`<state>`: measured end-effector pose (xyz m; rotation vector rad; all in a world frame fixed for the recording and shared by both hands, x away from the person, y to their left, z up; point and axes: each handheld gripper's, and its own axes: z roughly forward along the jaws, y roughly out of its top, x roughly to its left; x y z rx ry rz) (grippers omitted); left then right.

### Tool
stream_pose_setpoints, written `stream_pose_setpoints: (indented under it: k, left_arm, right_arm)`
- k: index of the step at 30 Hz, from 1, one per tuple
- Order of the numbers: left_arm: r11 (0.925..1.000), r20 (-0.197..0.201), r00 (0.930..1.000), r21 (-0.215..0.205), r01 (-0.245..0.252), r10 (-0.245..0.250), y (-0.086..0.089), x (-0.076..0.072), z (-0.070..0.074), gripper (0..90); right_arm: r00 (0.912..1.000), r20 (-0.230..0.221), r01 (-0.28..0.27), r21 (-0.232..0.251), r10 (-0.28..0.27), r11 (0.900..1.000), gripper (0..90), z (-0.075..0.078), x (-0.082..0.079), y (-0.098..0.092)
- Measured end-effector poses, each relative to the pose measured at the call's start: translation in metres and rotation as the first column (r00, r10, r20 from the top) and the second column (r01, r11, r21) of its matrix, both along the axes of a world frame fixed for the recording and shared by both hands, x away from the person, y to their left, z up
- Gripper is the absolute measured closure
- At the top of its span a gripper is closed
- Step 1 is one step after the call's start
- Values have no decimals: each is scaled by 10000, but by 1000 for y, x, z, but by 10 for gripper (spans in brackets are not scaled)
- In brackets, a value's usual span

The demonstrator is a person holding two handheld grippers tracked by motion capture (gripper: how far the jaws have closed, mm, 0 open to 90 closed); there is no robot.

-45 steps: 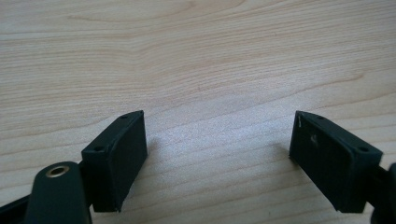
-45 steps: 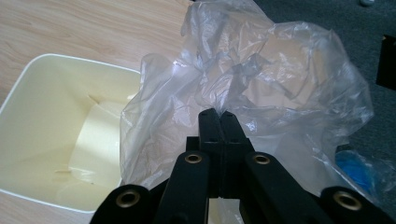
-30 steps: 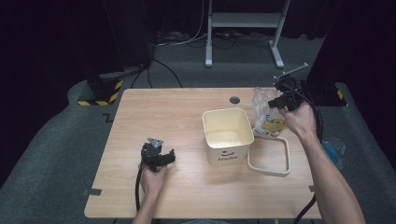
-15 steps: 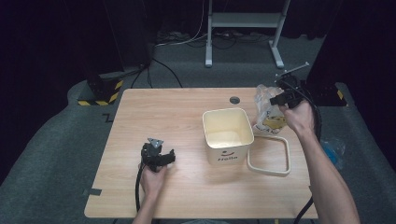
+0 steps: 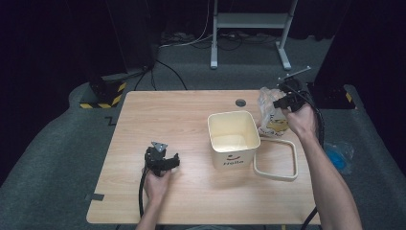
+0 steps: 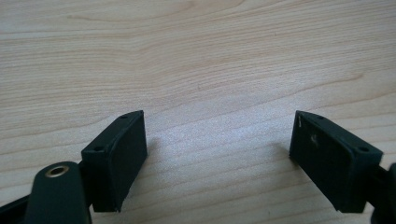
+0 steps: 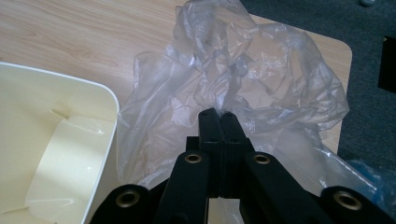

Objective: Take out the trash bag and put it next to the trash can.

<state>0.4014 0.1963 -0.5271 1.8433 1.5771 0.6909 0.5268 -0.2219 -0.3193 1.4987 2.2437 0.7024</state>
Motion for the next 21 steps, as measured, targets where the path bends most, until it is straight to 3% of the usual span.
stream_pose_setpoints:
  k: [21]
  left_arm:
    - [10000, 1, 10000, -1, -1, 1, 0, 0, 0, 189]
  right_arm:
    - [9992, -197, 344, 416, -336, 9985, 897, -25, 23, 3]
